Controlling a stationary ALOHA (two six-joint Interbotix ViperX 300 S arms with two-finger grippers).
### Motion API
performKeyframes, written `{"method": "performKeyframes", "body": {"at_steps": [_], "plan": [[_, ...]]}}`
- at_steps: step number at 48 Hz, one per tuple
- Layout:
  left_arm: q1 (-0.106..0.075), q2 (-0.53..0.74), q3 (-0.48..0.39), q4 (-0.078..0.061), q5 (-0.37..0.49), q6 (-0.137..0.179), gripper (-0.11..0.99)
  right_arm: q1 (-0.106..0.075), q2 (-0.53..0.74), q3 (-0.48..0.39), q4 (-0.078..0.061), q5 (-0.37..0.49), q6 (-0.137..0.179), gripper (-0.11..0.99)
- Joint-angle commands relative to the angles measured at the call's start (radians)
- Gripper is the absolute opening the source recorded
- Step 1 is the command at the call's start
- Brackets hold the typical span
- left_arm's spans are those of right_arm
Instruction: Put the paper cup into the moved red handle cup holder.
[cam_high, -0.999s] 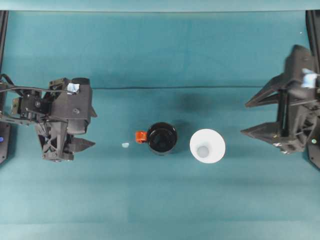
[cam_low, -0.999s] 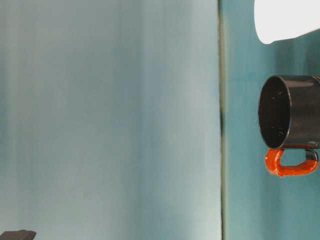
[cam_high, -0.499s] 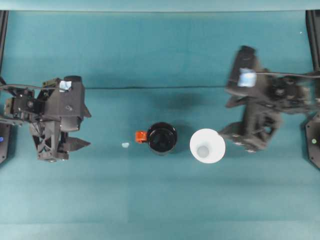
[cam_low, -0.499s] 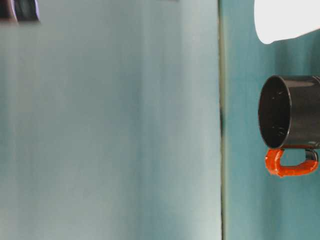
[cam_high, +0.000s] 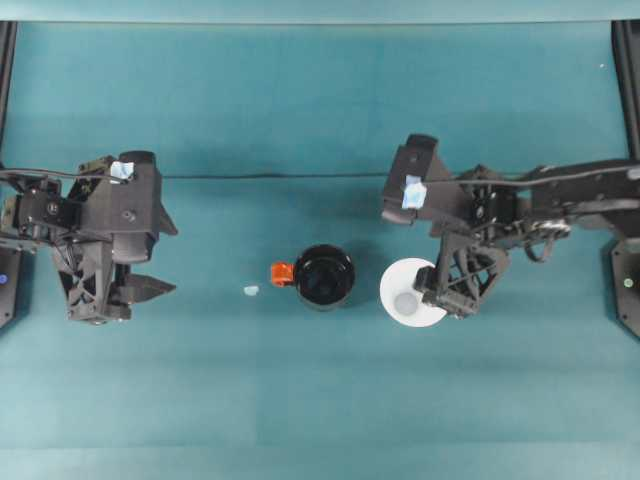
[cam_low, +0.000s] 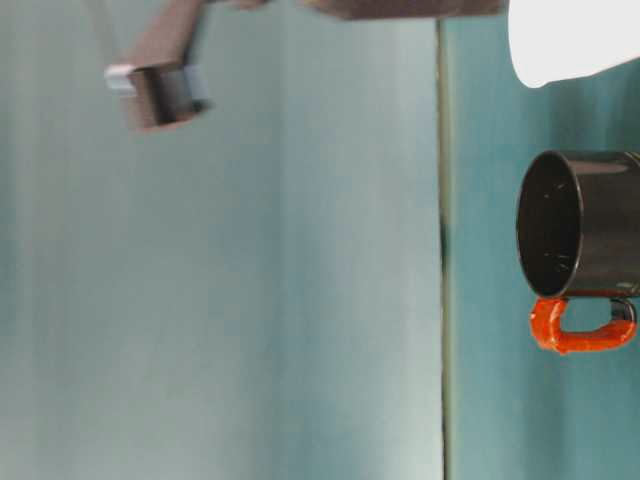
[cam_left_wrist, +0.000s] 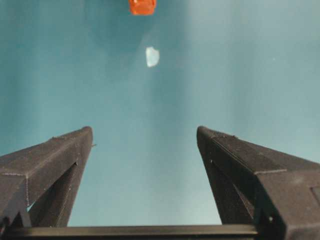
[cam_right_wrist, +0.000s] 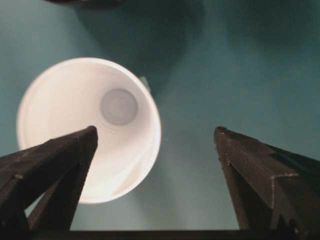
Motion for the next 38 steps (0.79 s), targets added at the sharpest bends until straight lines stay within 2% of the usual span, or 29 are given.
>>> {"method": "performKeyframes", "body": {"at_steps": [1,13,30,34,38], "plan": [[0.0,-0.006,-0.008,0.002,-0.006,0.0,0.93,-0.002,0.048,0.008,0.003,-0.049,0.011,0.86],[-0.002,-0.005,-0.011,0.002,-0.006,0.0,0.93,-0.002,0.118,0.032,0.003,-0.12,0.009,0.86],[0.0,-0.002,-0.008,0.002,-0.006,0.0,0.93,-0.003,0.124,0.025,0.003,-0.118,0.006,0.84],[0.0,-0.002,-0.008,0.002,-0.006,0.0,0.93,-0.005,0.124,0.02,0.005,-0.115,0.006,0.79],[-0.002,-0.002,-0.006,0.002,-0.008,0.0,0.93,-0.003,0.124,0.012,0.006,-0.114,0.006,0.66]]}}
